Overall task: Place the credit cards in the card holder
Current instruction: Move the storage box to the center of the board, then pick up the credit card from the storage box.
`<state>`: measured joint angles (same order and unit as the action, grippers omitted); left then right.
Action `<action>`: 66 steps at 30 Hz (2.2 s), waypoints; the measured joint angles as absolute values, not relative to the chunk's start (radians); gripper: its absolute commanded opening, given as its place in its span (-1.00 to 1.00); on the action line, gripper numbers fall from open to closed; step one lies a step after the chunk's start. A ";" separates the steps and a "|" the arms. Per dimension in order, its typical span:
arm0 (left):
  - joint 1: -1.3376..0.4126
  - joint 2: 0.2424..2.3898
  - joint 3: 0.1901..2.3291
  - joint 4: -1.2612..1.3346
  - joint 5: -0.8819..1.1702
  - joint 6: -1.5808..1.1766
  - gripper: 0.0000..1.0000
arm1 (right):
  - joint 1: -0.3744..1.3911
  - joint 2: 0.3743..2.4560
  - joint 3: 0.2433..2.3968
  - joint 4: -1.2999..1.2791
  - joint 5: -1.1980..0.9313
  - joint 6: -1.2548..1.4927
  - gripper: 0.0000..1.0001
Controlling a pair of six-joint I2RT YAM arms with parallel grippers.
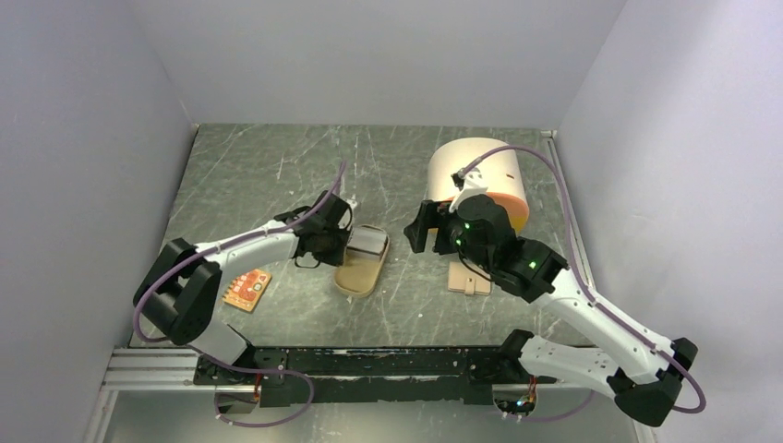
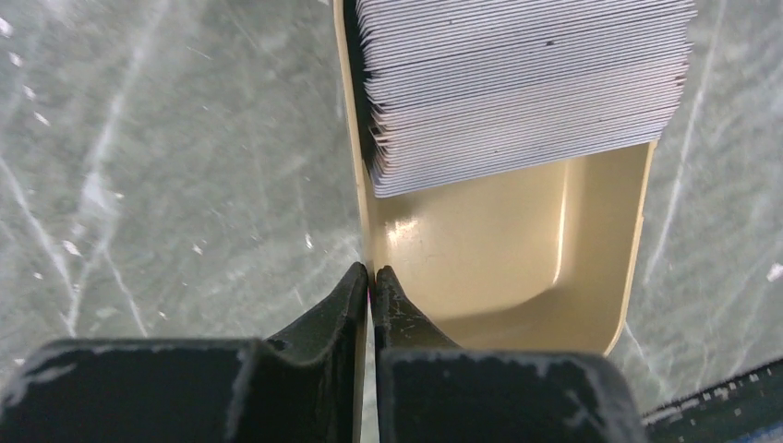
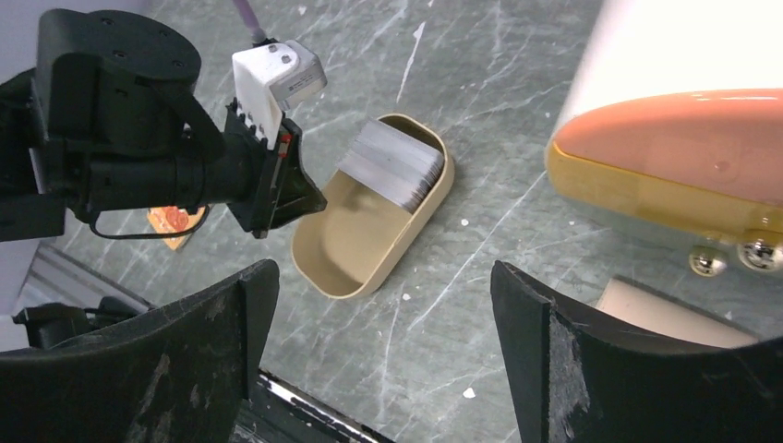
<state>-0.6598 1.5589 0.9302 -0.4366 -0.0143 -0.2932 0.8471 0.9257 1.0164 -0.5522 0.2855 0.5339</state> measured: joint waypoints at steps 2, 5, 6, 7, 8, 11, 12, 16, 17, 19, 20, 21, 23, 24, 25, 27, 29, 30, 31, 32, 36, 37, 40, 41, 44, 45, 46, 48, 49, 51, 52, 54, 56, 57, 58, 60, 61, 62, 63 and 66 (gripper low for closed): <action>-0.664 1.531 0.904 -0.432 0.012 -0.291 -0.41 | 0.847 0.945 1.021 -0.553 0.259 0.529 0.74; -0.665 1.478 0.873 -0.431 0.034 -0.296 0.03 | 0.847 0.985 1.027 -0.551 0.215 0.515 0.74; -0.665 1.458 0.869 -0.432 0.035 -0.303 0.07 | 0.847 0.999 1.027 -0.548 0.202 0.510 0.74; -0.665 1.435 0.868 -0.432 0.035 -0.312 0.11 | 0.847 1.011 1.027 -0.545 0.189 0.503 0.75; -0.665 1.411 0.868 -0.429 0.035 -0.318 0.14 | 0.849 1.023 1.027 -0.540 0.180 0.496 0.76; -0.651 1.353 0.876 -0.425 0.039 -0.338 0.18 | 0.859 1.055 1.030 -0.518 0.161 0.472 0.80; -0.641 1.338 0.883 -0.424 0.048 -0.350 0.20 | 0.866 1.069 1.034 -0.509 0.159 0.463 0.80; -0.511 1.290 0.891 -0.407 0.135 -0.384 0.23 | 0.910 1.146 1.068 -0.474 0.165 0.423 0.79; -0.454 1.277 0.891 -0.402 0.168 -0.391 0.23 | 0.927 1.176 1.083 -0.468 0.175 0.411 0.79; -0.346 1.257 0.891 -0.395 0.212 -0.402 0.22 | 0.961 1.235 1.113 -0.456 0.202 0.386 0.79; -0.284 1.244 0.888 -0.389 0.238 -0.406 0.20 | 0.981 1.269 1.129 -0.449 0.218 0.370 0.79; -0.244 1.233 0.884 -0.385 0.257 -0.409 0.16 | 0.996 1.299 1.139 -0.441 0.230 0.353 0.78; -0.175 1.202 0.861 -0.366 0.313 -0.421 0.15 | 1.024 1.359 1.159 -0.430 0.247 0.308 0.74; -0.149 1.185 0.841 -0.353 0.347 -0.427 0.14 | 1.034 1.389 1.168 -0.423 0.252 0.287 0.72; -0.133 1.172 0.825 -0.347 0.374 -0.432 0.12 | 1.040 1.421 1.176 -0.414 0.252 0.265 0.67; -0.120 1.159 0.796 -0.340 0.432 -0.441 0.06 | 1.044 1.484 1.196 -0.408 0.245 0.232 0.62; -0.120 1.163 0.767 -0.322 0.494 -0.456 -0.06 | 1.044 1.544 1.216 -0.400 0.237 0.205 0.60; -0.120 1.166 0.749 -0.305 0.528 -0.466 -0.08 | 1.044 1.575 1.225 -0.396 0.232 0.192 0.59; -0.120 1.170 0.722 -0.282 0.567 -0.479 -0.07 | 1.044 1.602 1.231 -0.392 0.226 0.175 0.59; -0.120 1.172 0.701 -0.270 0.591 -0.488 -0.04 | 1.043 1.625 1.235 -0.390 0.217 0.159 0.60; -0.120 1.172 0.627 -0.265 0.620 -0.505 -0.01 | 1.048 1.665 1.234 -0.387 0.177 0.072 0.89; -0.120 1.169 0.618 -0.265 0.623 -0.507 -0.01 | 1.052 1.665 1.232 -0.385 0.176 0.051 0.96; -0.120 1.159 0.601 -0.250 0.642 -0.516 -0.03 | 1.081 1.663 1.219 -0.350 0.204 -0.026 1.00; -0.121 1.157 0.595 -0.242 0.650 -0.521 -0.04 | 1.092 1.663 1.208 -0.337 0.220 -0.053 1.00; -0.121 1.158 0.571 -0.217 0.669 -0.537 -0.04 | 1.107 1.666 1.181 -0.318 0.235 -0.106 1.00; -0.121 1.158 0.561 -0.208 0.677 -0.542 -0.04 | 1.107 1.668 1.173 -0.314 0.234 -0.122 1.00; -0.121 1.158 0.555 -0.206 0.680 -0.545 -0.04 | 1.107 1.673 1.167 -0.311 0.231 -0.138 1.00; -0.121 1.159 0.551 -0.205 0.683 -0.547 -0.03 | 1.106 1.683 1.162 -0.308 0.219 -0.161 1.00; -0.121 1.159 0.550 -0.205 0.683 -0.547 -0.03 | 1.105 1.688 1.157 -0.303 0.207 -0.174 1.00; -0.121 1.159 0.550 -0.204 0.683 -0.547 -0.06 | 1.105 1.699 1.152 -0.301 0.179 -0.193 1.00; -0.121 1.159 0.549 -0.200 0.684 -0.549 -0.07 | 1.105 1.706 1.152 -0.301 0.163 -0.202 1.00; -0.121 1.161 0.545 -0.190 0.690 -0.554 -0.07 | 1.105 1.724 1.152 -0.298 0.138 -0.216 1.00; -0.121 1.165 0.542 -0.180 0.693 -0.559 -0.07 | 1.106 1.746 1.152 -0.298 0.118 -0.230 1.00; -0.121 1.166 0.539 -0.174 0.693 -0.562 -0.08 | 1.106 1.757 1.152 -0.299 0.112 -0.236 1.00; -0.123 1.167 0.530 -0.157 0.696 -0.567 -0.08 | 1.106 1.766 1.152 -0.302 0.104 -0.244 1.00; -0.128 1.169 0.509 -0.133 0.701 -0.579 -0.08 | 1.106 1.776 1.152 -0.307 0.097 -0.257 0.99; -0.130 1.173 0.498 -0.125 0.702 -0.584 -0.08 | 1.106 1.780 1.152 -0.307 0.096 -0.267 0.99; -0.133 1.181 0.490 -0.119 0.702 -0.588 -0.08 | 1.106 1.783 1.152 -0.307 0.096 -0.275 1.00; -0.136 1.191 0.484 -0.116 0.703 -0.591 -0.09 | 1.106 1.785 1.152 -0.307 0.098 -0.281 1.00; -0.140 1.212 0.477 -0.108 0.704 -0.596 -0.08 | 1.108 1.807 1.160 -0.303 0.135 -0.293 0.99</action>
<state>-0.1402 1.2121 0.4770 -0.1081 0.7036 -0.5957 1.1080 1.8069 1.1603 -0.3031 0.1352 -0.2932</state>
